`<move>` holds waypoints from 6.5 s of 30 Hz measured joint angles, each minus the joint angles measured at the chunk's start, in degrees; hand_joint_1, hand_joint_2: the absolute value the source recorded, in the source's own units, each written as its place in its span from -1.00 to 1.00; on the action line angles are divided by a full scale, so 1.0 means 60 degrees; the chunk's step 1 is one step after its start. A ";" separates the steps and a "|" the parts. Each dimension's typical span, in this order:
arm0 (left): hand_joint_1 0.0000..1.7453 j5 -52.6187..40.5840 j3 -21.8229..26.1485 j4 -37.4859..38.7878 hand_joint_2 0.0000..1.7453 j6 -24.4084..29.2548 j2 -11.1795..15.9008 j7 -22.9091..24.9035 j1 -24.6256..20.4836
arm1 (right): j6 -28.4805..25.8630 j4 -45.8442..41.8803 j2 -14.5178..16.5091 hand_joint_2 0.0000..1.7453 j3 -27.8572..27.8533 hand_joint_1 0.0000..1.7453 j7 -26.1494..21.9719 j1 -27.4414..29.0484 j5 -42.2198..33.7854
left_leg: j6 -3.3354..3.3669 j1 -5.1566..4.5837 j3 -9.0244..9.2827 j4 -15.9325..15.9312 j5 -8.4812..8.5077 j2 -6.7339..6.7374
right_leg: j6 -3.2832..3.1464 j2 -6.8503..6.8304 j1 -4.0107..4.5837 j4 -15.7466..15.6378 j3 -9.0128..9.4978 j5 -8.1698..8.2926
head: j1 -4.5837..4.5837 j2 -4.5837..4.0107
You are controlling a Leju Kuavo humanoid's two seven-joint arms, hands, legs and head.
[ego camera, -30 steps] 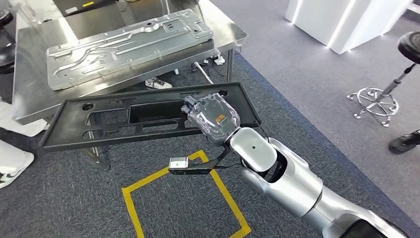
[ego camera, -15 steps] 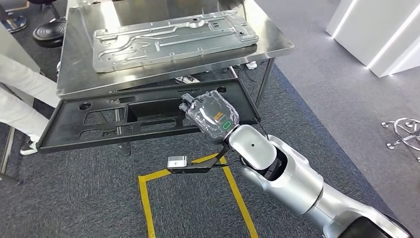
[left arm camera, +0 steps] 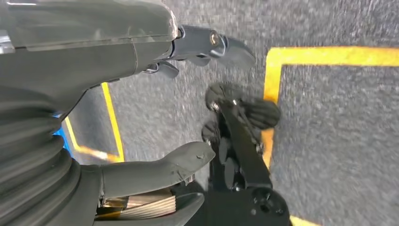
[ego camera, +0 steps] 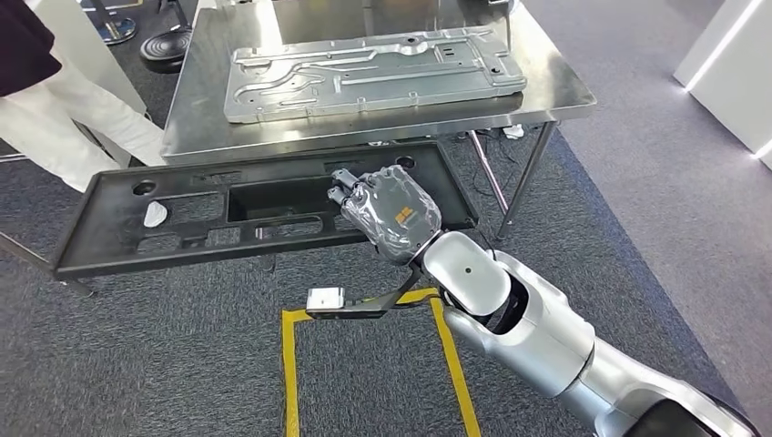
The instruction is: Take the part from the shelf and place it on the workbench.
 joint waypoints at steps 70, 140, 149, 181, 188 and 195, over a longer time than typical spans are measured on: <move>-1.00 -0.0360 -0.0698 0.0001 1.00 0.0078 -0.0036 0.0195 0.0361 | -0.0767 0.0446 -0.1239 1.00 -0.1040 1.00 0.0346 0.1547 0.0694 | 0.0067 0.0008 0.0567 -0.2020 0.1054 0.0109 | 0.0079 -0.0052 0.0059 -0.0132 0.1094 -0.0718 | 0.0055 0.0000; -1.00 -0.0171 -0.0871 0.0073 1.00 -0.0088 -0.0056 0.0565 0.0306 | -0.0843 0.0961 -0.1966 0.00 -0.1679 0.00 -0.0151 0.2344 0.0503 | 0.0661 -0.0107 0.0956 -0.2499 0.1424 0.0051 | 0.0408 -0.0116 -0.0002 0.2245 -0.0402 -0.1762 | 0.0091 -0.0001; -1.00 -0.0124 -0.0838 0.0082 -1.00 -0.0159 -0.0065 0.0771 0.0306 | -0.0788 0.1057 -0.1902 -1.00 -0.1679 -1.00 -0.0259 0.2351 0.0335 | 0.0562 -0.0183 0.1178 -0.2284 0.1017 -0.0046 | 0.0298 -0.0110 0.0018 0.0299 -0.0240 -0.0066 | 0.0090 -0.0002; -1.00 -0.0212 -0.0693 0.0138 -1.00 -0.0285 -0.0054 0.0833 0.0316 | 0.0092 0.0728 -0.1505 -1.00 -0.1676 -1.00 -0.1857 0.2180 -0.3250 | 0.0443 -0.0203 0.1244 -0.2393 0.1052 -0.0043 | 0.0228 -0.0097 0.0005 0.0292 -0.0202 -0.0074 | 0.0087 0.0000; -1.00 -0.0336 -0.0703 0.0138 -1.00 -0.0245 0.0009 0.0828 0.0315 | 0.0365 -0.0181 -0.1345 -1.00 -0.1676 -1.00 -0.2661 0.2400 -0.5149 | 0.0474 -0.0235 0.1237 -0.2359 0.1027 -0.0045 | 0.0247 -0.0100 -0.0025 0.0273 -0.0195 -0.0067 | 0.0087 0.0001; -1.00 -0.0384 -0.0715 0.0138 -1.00 -0.0196 0.0044 0.0831 0.0317 | 0.0229 -0.1021 -0.1287 -1.00 -0.1669 -1.00 -0.2767 0.2618 -0.5275 | 0.0619 -0.0218 0.1288 -0.2415 0.1070 -0.0024 | 0.0388 -0.0092 -0.0038 0.0227 -0.0123 -0.0066 | 0.0088 -0.0001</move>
